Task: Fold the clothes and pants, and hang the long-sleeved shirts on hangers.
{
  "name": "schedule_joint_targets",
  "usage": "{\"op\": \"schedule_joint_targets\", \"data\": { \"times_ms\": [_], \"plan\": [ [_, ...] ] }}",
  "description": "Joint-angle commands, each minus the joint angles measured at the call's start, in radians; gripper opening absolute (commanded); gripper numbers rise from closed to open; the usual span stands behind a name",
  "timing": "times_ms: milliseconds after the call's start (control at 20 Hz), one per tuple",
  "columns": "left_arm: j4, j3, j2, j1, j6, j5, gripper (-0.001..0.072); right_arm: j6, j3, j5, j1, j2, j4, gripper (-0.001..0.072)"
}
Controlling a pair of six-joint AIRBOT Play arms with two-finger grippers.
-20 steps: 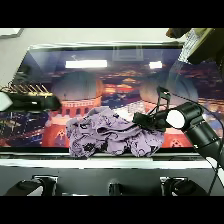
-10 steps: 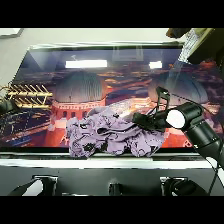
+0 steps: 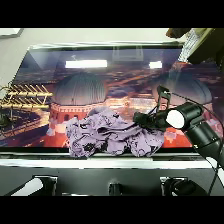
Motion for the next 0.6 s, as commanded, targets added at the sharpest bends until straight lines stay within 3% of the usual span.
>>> {"op": "schedule_joint_targets", "data": {
  "times_ms": [0, 250, 550],
  "plan": [
    [-0.002, -0.061, -0.050, 0.017, 0.096, 0.072, 0.0714, 0.001, 0.000, -0.005, 0.001, -0.001, -0.039, 0.0035],
    [-0.001, -0.111, -0.117, 0.013, 0.198, 0.161, 0.0715, 0.001, 0.000, 0.006, 0.001, -0.001, -0.039, 0.0035],
    [-0.001, -0.113, -0.166, 0.013, 0.351, 0.174, 0.0714, 0.003, 0.000, 0.017, 0.001, -0.001, -0.043, 0.0035]
  ]
}}
